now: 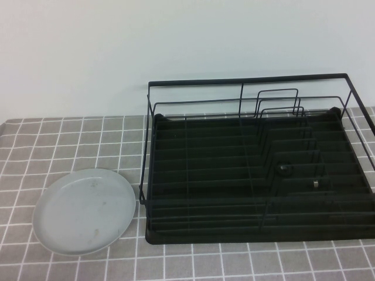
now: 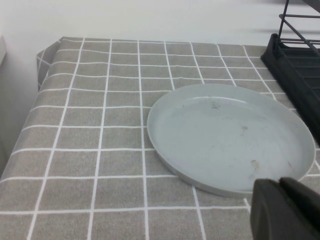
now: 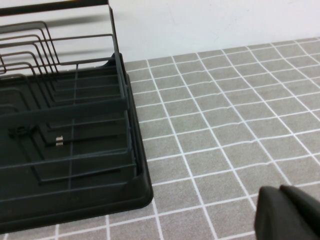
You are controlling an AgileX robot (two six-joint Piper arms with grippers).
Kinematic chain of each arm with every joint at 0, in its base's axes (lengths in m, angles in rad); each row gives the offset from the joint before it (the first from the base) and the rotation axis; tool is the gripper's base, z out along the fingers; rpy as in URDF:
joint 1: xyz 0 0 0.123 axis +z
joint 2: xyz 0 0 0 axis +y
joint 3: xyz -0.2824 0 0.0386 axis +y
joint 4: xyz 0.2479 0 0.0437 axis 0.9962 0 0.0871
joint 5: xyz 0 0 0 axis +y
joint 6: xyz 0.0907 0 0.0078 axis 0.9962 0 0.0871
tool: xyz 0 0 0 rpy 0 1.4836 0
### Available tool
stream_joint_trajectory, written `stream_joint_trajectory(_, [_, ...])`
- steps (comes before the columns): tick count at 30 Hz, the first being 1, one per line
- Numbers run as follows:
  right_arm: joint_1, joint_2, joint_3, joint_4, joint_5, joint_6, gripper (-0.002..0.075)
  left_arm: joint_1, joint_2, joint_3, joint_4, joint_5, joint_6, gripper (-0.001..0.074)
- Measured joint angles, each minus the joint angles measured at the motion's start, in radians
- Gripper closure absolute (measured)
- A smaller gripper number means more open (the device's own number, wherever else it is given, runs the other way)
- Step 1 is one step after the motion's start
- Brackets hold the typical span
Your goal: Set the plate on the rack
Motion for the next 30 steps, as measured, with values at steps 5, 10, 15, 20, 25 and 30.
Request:
stream_joint_trajectory(5, [0.000, 0.000, 0.000, 0.000, 0.000, 0.000, 0.0729, 0.000, 0.000, 0.000, 0.000, 0.000, 0.000, 0.0735])
stream_joint_trajectory(10, [0.000, 0.000, 0.000, -0.010, -0.002, -0.006, 0.0729, 0.000, 0.000, 0.000, 0.002, 0.000, 0.004, 0.0735])
stream_joint_trajectory(15, [0.000, 0.000, 0.000, -0.071, 0.004, -0.015, 0.0729, 0.000, 0.000, 0.000, 0.007, -0.001, 0.000, 0.0735])
stream_joint_trajectory(20, [0.000, 0.000, 0.000, -0.071, 0.004, -0.013, 0.0729, 0.000, 0.000, 0.000, 0.009, -0.001, 0.001, 0.0735])
stream_joint_trajectory(25, [0.000, 0.000, 0.000, -0.071, 0.014, -0.011, 0.0729, 0.000, 0.000, 0.000, -0.004, -0.002, 0.005, 0.0735])
stream_joint_trajectory(30, [0.000, 0.000, 0.000, -0.071, 0.021, -0.032, 0.0729, 0.000, 0.000, 0.000, 0.000, -0.002, 0.016, 0.0735])
